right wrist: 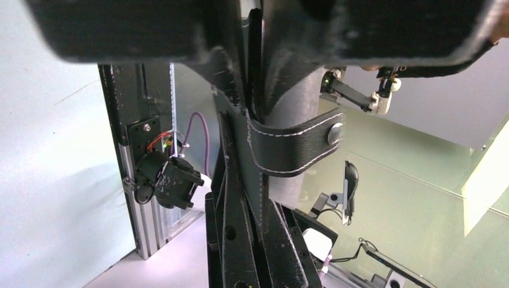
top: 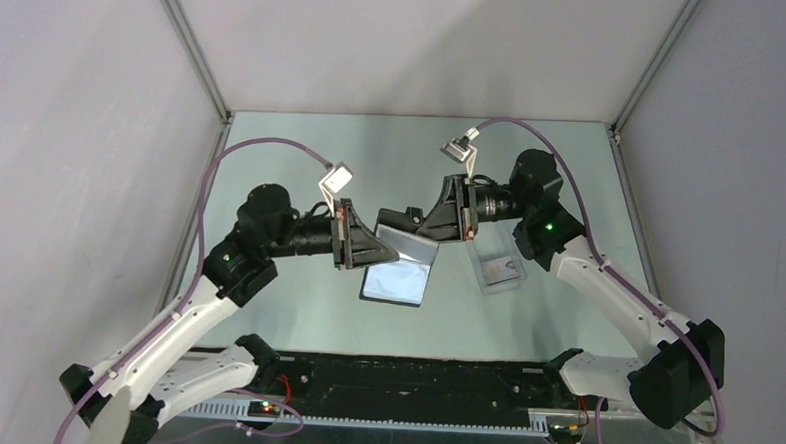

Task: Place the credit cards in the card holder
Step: Open the card holder.

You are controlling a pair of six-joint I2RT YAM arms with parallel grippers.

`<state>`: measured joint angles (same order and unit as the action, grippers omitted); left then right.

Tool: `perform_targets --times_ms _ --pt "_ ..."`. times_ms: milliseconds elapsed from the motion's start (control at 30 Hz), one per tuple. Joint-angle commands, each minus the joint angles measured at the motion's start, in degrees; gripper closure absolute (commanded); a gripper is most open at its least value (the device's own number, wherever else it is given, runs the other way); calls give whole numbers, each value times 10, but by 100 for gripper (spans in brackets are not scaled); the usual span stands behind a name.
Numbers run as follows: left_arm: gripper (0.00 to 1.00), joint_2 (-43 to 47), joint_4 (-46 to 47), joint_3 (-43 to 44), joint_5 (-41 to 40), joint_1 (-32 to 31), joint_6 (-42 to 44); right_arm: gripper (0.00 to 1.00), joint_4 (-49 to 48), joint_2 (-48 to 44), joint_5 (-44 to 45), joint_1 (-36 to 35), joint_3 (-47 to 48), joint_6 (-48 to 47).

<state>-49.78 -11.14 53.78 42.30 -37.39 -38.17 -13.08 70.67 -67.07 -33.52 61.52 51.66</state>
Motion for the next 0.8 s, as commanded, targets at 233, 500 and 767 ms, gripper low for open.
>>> perform_targets --times_ms 233,500,767 --pt "100 28 80 -53 -61 -2 -69 18 132 -62 75 49 21 -101" --pt "100 40 81 -54 -103 7 -97 2 204 -77 67 78 21 -157" --pt "100 37 92 -28 -77 6 -106 3 148 -30 56 5 21 -134"
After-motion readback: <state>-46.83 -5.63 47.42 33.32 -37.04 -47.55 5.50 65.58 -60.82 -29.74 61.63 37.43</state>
